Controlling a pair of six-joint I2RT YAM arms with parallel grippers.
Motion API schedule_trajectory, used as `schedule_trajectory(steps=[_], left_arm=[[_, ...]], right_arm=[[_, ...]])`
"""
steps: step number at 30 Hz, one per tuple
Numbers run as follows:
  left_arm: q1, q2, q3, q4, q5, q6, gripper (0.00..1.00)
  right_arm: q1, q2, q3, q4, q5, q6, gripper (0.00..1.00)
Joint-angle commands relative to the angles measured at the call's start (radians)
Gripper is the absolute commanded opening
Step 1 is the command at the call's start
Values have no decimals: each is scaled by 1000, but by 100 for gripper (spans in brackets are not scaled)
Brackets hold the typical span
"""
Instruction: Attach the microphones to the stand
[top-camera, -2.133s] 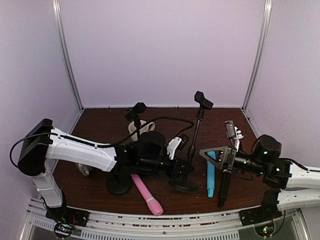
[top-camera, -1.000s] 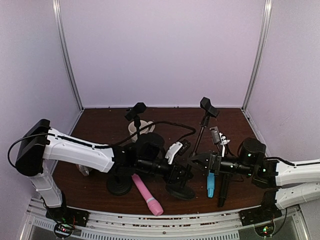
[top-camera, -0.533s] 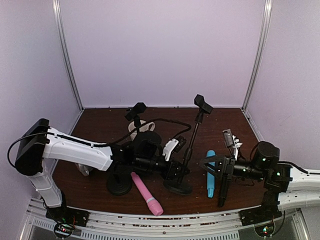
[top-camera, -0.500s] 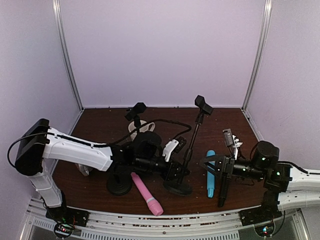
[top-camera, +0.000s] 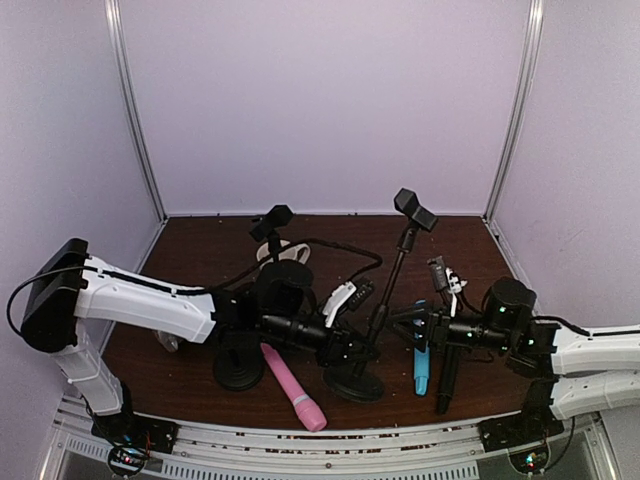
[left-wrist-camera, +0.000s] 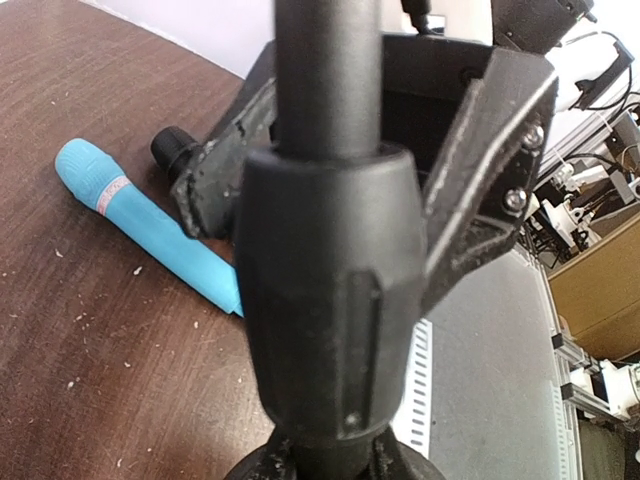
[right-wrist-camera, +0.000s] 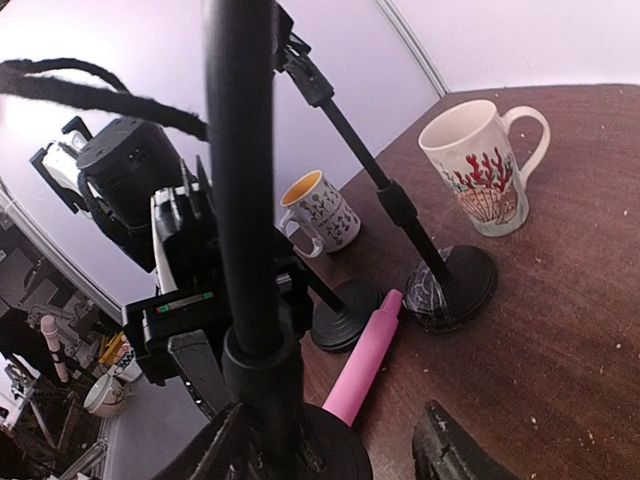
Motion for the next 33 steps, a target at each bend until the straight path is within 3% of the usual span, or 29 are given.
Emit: schedule_trajectory(steps=[1, 5, 15, 17, 19, 21, 24, 26, 28, 31, 33], left_arm=[[-14, -36, 48, 91, 52, 41, 0], [-19, -33, 58, 90, 60, 37, 0], [-22, -21, 74, 69, 42, 45, 0], [-23, -18, 91, 10, -22, 64, 0], [-25, -15, 117, -81, -184, 77, 0], [-30, -1, 152, -185, -392, 71, 0], [-51, 36, 206, -283, -656, 54, 0], [-54, 54, 224, -289, -696, 47, 0], [-54, 60, 229, -276, -678, 46, 0], [-54, 43, 211, -246, -599, 58, 0], [-54, 21, 170, -206, -517, 72, 0]], right_arm=[[-3, 34, 5, 173, -79, -10, 54], [-2, 49, 4, 216, -118, -11, 48], [4, 83, 0, 235, -111, -2, 18], [14, 79, 9, 191, -53, -5, 10], [43, 62, 38, 82, 72, -10, 0], [102, 38, 99, -129, 284, 0, 0], [187, 38, 191, -391, 631, 159, 0], [195, 67, 233, -464, 691, 241, 0], [195, 82, 250, -425, 638, 197, 2], [192, 37, 236, -369, 534, 87, 38], [186, -31, 170, -293, 448, 8, 53]])
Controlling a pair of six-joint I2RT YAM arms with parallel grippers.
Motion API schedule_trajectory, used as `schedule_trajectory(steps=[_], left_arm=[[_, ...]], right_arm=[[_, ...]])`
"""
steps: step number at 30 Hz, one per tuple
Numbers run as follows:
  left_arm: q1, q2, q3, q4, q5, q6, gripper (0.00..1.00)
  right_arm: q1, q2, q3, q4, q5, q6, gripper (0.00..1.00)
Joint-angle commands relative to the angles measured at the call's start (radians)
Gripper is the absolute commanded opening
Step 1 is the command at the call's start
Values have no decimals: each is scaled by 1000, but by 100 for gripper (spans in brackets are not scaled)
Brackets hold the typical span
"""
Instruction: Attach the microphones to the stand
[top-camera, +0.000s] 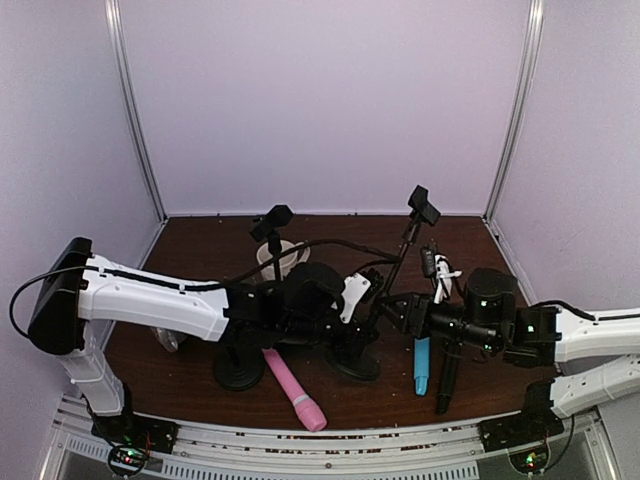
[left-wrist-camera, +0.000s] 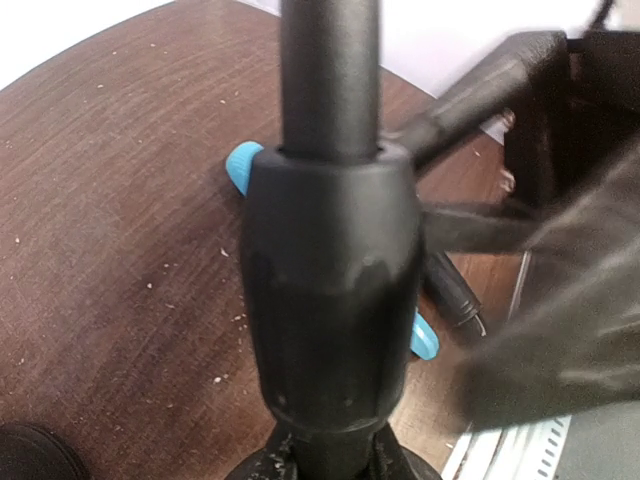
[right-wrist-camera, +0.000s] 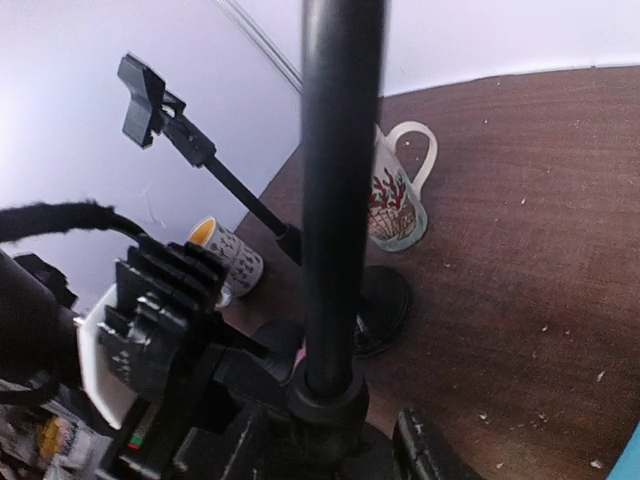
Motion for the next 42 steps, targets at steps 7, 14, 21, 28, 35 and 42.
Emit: schedule_trajectory(steps=[7, 14, 21, 28, 35, 42], left_arm=[[21, -94, -176, 426, 450, 64, 0], [21, -90, -181, 476, 534, 53, 0], [21, -84, -148, 434, 538, 64, 0], [19, -71, -112, 294, 302, 77, 0], [-10, -18, -53, 131, -244, 5, 0], [-11, -14, -56, 140, -192, 24, 0]], right_arm=[[-49, -251, -211, 182, -361, -268, 62], [-53, -216, -251, 312, -409, -275, 50], [-53, -124, -225, 394, -454, -259, 37], [-49, -87, -234, 436, -384, -190, 1], [79, -1, -41, -111, 323, 50, 0], [83, 16, -75, 65, 145, -50, 35]])
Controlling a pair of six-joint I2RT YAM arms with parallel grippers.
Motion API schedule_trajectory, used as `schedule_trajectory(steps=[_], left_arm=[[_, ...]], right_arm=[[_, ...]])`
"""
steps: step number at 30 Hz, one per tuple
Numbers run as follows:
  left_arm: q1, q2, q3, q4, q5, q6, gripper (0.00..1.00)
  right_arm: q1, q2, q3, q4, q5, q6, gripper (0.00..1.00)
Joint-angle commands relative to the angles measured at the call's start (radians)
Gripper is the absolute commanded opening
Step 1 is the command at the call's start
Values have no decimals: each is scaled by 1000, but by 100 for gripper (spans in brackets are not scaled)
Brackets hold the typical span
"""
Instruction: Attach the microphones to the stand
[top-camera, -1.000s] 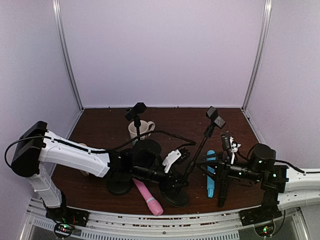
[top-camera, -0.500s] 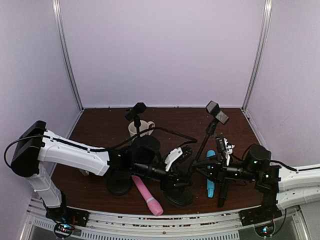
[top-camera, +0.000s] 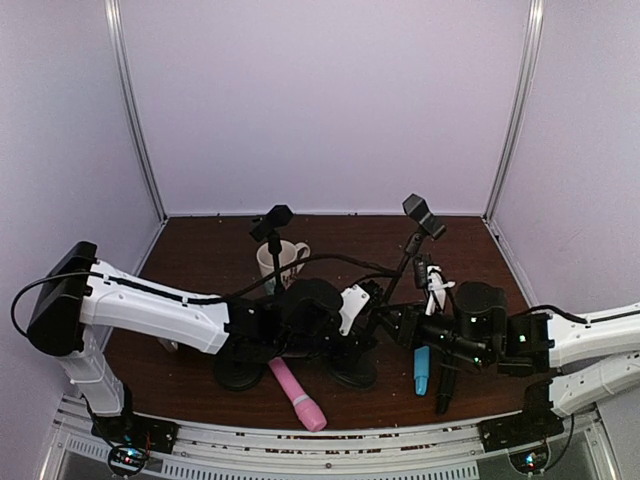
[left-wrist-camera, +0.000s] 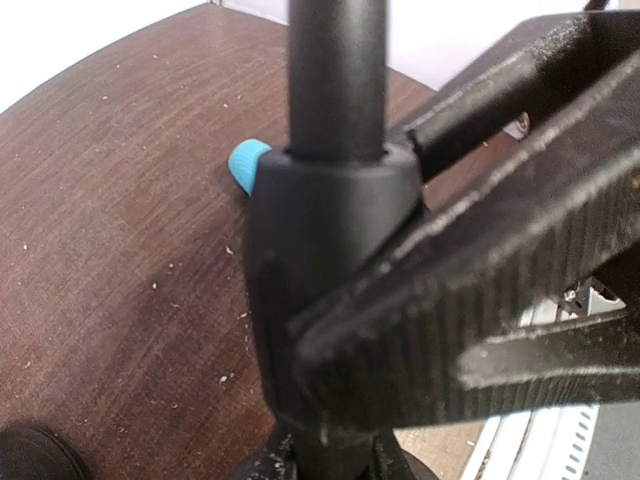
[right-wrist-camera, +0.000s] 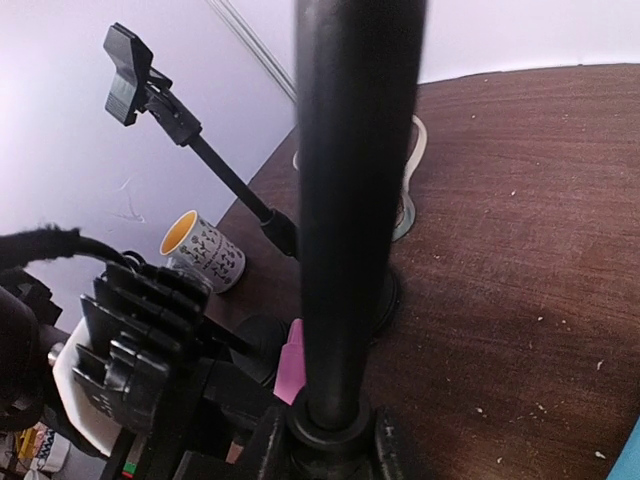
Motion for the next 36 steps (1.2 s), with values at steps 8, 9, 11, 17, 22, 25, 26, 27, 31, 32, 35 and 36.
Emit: schedule_trajectory(steps=[8, 9, 11, 17, 22, 25, 26, 27, 31, 32, 35, 36], left_arm=[[21, -106, -135, 327, 284, 70, 0], [20, -108, -140, 347, 323, 78, 0], [20, -109, -146, 379, 379, 81, 0], [21, -85, -124, 425, 475, 81, 0], [20, -67, -99, 411, 512, 79, 0], [20, -66, -99, 397, 512, 80, 0], [20, -69, -99, 395, 512, 80, 0], [20, -69, -100, 393, 510, 80, 0], [18, -66, -101, 386, 508, 79, 0], [18, -64, -101, 386, 508, 78, 0], [18, -61, -100, 387, 505, 78, 0], [18, -60, -97, 382, 500, 79, 0]], right_arm=[[-35, -279, -317, 367, -323, -223, 63], [-36, -305, -331, 371, -337, -236, 60], [-37, -339, -346, 372, -354, -254, 55], [-45, -302, -321, 397, -420, -270, 51], [-46, -231, -305, 477, -465, -250, 46], [-48, -205, -303, 524, -483, -238, 42], [-46, -201, -301, 531, -485, -237, 40], [-48, -195, -299, 538, -485, -237, 39], [-47, -182, -288, 548, -491, -235, 34], [-47, -179, -286, 548, -491, -235, 34], [-47, -169, -279, 545, -488, -231, 28], [-47, -164, -277, 547, -487, -229, 24]])
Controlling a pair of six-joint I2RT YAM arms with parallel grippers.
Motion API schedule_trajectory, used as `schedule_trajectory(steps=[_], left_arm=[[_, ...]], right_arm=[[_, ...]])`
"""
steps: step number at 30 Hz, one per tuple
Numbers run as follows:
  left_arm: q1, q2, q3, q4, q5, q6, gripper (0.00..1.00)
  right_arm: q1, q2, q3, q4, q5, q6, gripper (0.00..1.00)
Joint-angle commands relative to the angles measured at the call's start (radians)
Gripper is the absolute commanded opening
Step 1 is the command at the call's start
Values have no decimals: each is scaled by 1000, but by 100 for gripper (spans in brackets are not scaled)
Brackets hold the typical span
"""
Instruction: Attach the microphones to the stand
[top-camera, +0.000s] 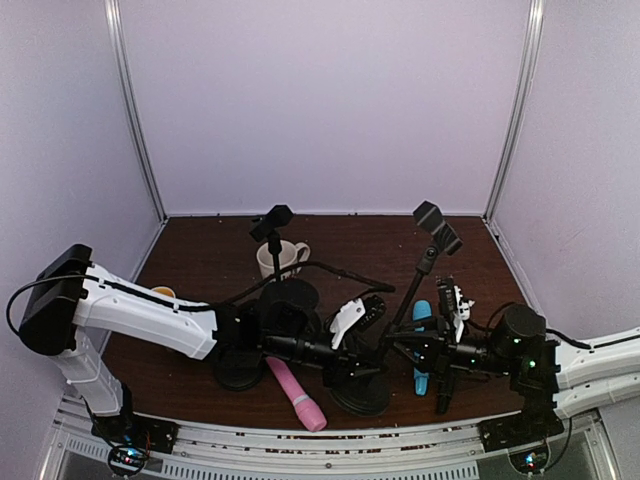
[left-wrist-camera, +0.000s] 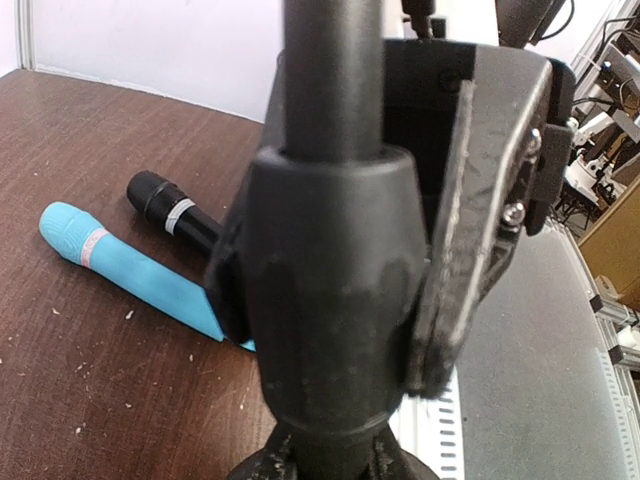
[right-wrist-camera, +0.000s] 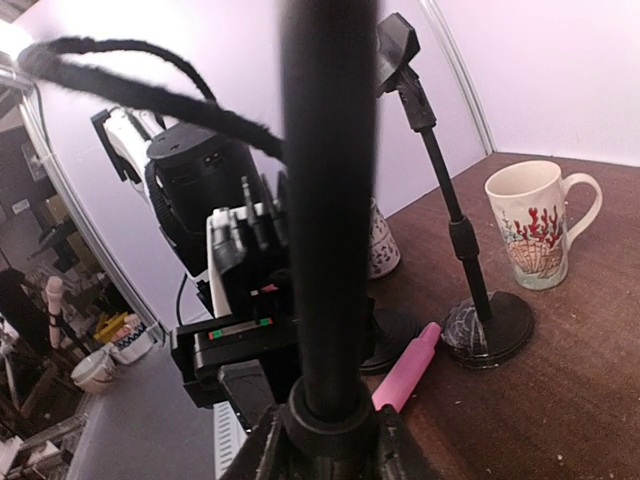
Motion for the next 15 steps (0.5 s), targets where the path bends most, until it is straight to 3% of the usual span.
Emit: schedule_trajectory(steps=[1, 6, 12, 15], left_arm=[[-2, -8, 51, 86, -3, 12, 0], [-11, -2, 93, -43, -282, 15, 0], [-31, 31, 133, -80, -501, -15, 0], [-55, 44, 152, -92, -582, 0, 0]], right_arm=[[-5, 15, 35, 56, -18, 11, 20], [12, 51, 68, -22, 92, 21, 0], [71, 88, 129, -172, 400, 24, 0], [78, 97, 150, -211, 470, 40, 0]])
